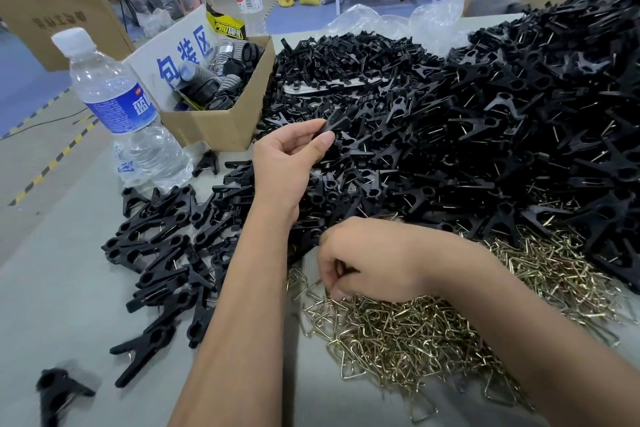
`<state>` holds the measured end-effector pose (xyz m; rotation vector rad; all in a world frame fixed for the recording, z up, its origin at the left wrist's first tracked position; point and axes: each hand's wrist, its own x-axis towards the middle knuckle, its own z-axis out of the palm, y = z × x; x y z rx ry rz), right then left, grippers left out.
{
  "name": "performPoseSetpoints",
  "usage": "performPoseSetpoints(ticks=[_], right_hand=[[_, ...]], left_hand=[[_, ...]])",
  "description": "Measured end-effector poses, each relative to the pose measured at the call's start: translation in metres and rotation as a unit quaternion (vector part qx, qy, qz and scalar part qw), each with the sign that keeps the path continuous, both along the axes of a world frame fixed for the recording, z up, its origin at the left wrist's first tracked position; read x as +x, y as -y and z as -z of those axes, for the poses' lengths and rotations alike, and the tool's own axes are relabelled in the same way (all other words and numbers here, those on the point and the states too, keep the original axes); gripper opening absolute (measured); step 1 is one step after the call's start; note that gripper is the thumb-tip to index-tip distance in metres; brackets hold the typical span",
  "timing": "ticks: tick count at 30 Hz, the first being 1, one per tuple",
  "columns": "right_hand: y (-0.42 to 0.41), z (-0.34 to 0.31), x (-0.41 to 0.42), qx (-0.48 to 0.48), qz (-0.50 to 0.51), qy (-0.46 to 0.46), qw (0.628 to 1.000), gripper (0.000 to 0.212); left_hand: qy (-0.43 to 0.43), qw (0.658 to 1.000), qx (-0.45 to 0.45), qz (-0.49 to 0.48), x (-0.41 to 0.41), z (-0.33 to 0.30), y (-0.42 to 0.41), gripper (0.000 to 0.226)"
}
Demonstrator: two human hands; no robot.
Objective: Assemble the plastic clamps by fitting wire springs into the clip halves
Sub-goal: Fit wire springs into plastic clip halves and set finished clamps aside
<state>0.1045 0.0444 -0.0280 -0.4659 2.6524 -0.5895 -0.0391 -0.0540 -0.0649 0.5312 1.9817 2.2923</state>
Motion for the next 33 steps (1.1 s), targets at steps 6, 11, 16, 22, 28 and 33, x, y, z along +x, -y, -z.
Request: performPoseSetpoints(ticks=[6, 11, 16, 22, 28, 33], right_hand=[[-0.029, -0.001, 0.003, -0.301, 0.144, -0.076, 0.94, 0.017], [-0.057, 0.015, -0.003, -0.567, 0.367, -0.199, 0.71, 0.016], [-0.065, 0.028, -0.008, -0.566, 0.445, -0.235, 0.654, 0.007], [-0.065, 0.031, -0.01, -0.539, 0.444, -0.236, 0.676, 0.009], [-0.065, 0.03, -0.008, -0.534, 0.449, -0.216, 0.683, 0.013], [-0.066, 0.026, -0.006, -0.598, 0.433, -0.163, 0.654, 0.013]], left_hand=[[-0.021, 1.0, -0.003, 0.005, -0.001, 0.0, 0.001, 0.025], [-0.075, 0.995, -0.05, 0.031, 0.003, -0.001, 0.002, 0.031], [-0.105, 0.983, -0.091, 0.121, 0.012, -0.006, -0.005, 0.035], [-0.103, 0.976, -0.091, 0.172, 0.016, -0.005, -0.007, 0.035], [-0.112, 0.969, -0.098, 0.198, 0.019, -0.006, -0.007, 0.034], [-0.112, 0.968, -0.082, 0.209, 0.021, -0.009, -0.006, 0.034]])
